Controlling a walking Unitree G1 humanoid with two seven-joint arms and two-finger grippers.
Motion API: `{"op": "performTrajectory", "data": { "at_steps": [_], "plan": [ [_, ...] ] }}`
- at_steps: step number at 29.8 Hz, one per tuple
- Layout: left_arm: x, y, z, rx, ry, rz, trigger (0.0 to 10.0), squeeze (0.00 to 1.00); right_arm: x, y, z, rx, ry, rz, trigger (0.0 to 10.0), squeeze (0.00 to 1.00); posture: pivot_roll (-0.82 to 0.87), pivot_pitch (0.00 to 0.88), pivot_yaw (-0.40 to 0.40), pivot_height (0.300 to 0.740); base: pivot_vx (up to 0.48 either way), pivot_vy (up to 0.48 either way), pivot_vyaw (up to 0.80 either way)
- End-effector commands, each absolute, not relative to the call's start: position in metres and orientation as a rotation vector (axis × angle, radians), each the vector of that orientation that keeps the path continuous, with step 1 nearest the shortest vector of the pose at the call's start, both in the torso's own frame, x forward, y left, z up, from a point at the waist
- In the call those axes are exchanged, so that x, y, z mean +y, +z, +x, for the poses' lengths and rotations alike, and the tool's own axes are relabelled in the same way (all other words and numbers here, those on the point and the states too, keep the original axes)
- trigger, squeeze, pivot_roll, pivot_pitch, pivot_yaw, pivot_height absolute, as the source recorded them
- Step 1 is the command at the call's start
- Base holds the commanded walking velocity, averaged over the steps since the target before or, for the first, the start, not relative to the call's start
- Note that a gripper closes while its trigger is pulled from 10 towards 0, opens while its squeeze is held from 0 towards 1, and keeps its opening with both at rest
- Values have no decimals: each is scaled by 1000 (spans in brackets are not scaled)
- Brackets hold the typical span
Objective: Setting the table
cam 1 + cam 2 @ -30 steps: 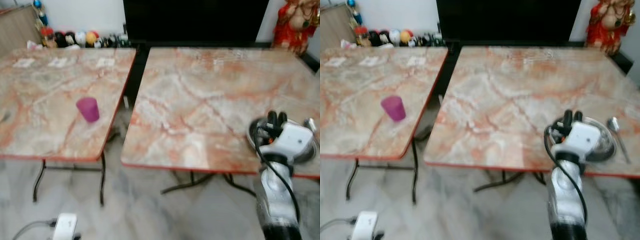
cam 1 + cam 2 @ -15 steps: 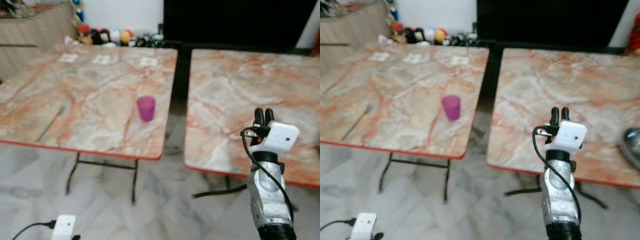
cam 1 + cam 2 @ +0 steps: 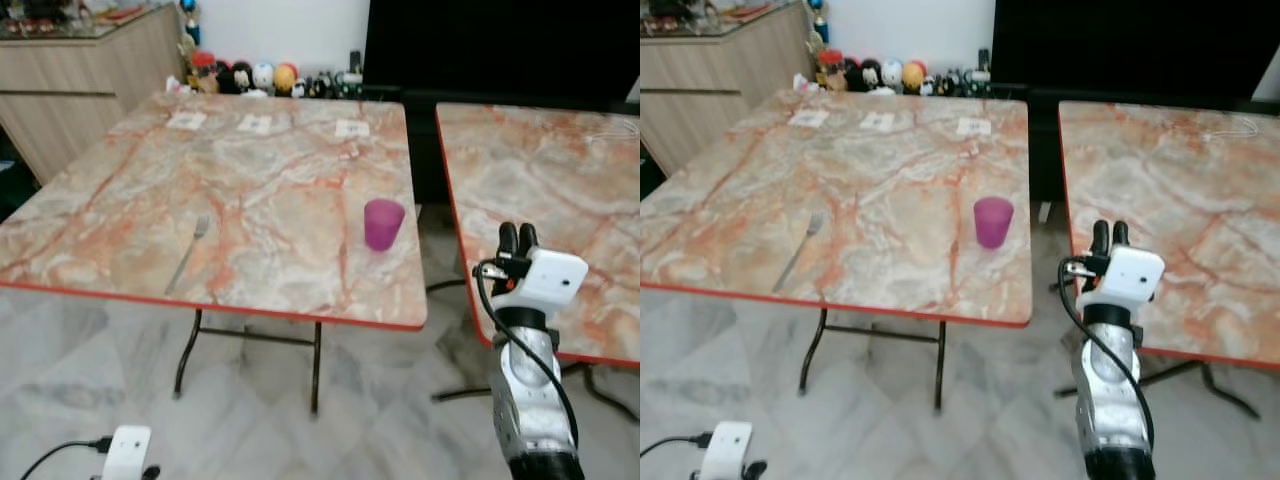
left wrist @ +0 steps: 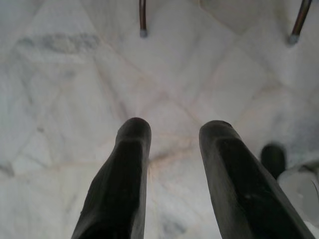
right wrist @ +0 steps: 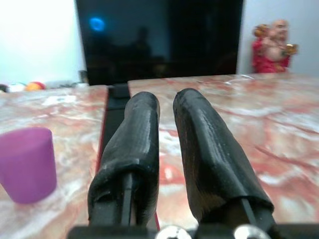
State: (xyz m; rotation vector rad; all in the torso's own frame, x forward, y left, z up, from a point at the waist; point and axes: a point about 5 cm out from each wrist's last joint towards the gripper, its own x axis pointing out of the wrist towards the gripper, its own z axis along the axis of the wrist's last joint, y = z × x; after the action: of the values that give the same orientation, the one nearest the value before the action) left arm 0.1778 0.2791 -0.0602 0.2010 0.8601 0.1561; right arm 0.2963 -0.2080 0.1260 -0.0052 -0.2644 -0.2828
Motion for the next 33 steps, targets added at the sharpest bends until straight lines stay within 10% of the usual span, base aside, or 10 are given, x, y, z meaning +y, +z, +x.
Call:
{"op": "performTrajectory", "data": {
  "at_steps": [1, 33],
  "plan": [
    [283, -60, 175, 877, 166, 207, 10000, 0, -203, 137, 301, -304, -261, -8, 10000, 0, 88, 5, -8, 740, 0, 480, 0],
    [283, -60, 176, 873, 170, 203, 10000, 0, -197, 136, 303, -289, -242, 2, 10000, 0, 96, 12, -9, 740, 0, 478, 0]
  ]
}}
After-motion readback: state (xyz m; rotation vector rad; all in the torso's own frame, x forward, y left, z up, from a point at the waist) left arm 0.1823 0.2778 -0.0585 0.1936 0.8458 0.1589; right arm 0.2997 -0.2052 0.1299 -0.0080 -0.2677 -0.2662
